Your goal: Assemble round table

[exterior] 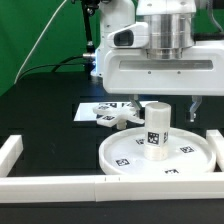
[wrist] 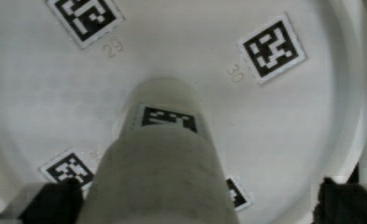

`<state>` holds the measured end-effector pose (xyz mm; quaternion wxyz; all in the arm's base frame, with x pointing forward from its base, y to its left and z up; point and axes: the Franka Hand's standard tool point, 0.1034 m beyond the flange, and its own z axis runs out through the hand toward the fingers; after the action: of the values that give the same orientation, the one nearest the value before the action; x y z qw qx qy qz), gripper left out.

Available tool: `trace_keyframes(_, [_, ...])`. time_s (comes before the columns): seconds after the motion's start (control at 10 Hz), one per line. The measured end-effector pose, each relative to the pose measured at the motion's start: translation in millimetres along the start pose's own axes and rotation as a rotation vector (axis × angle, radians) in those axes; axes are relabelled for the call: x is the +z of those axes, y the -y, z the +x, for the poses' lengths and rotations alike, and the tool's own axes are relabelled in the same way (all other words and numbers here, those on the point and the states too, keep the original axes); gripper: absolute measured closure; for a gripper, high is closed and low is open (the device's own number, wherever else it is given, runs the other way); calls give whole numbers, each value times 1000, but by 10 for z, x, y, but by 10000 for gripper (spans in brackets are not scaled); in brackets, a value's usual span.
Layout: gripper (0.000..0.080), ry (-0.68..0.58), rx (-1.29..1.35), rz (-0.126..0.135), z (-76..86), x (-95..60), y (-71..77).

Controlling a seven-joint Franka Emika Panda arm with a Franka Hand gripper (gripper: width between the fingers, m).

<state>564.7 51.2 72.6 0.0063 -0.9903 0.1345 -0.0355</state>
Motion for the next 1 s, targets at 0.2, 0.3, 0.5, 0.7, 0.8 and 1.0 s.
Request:
trace_keyframes(0.2, [299,0,70,-3,9,0,-39])
trace_keyframes(0.3, [386,0,160,-6,8,9,-69])
trace_keyframes(0.5, [386,1,325,-9,-3,19,-65])
trace_keyframes(0.7, [387,-4,539,-6,1,33,-78])
trace_keyframes(0.8, [388,-8,661,8,2,39,-100])
trace_keyframes(1.0, [388,6,911,35,-7,40,-92])
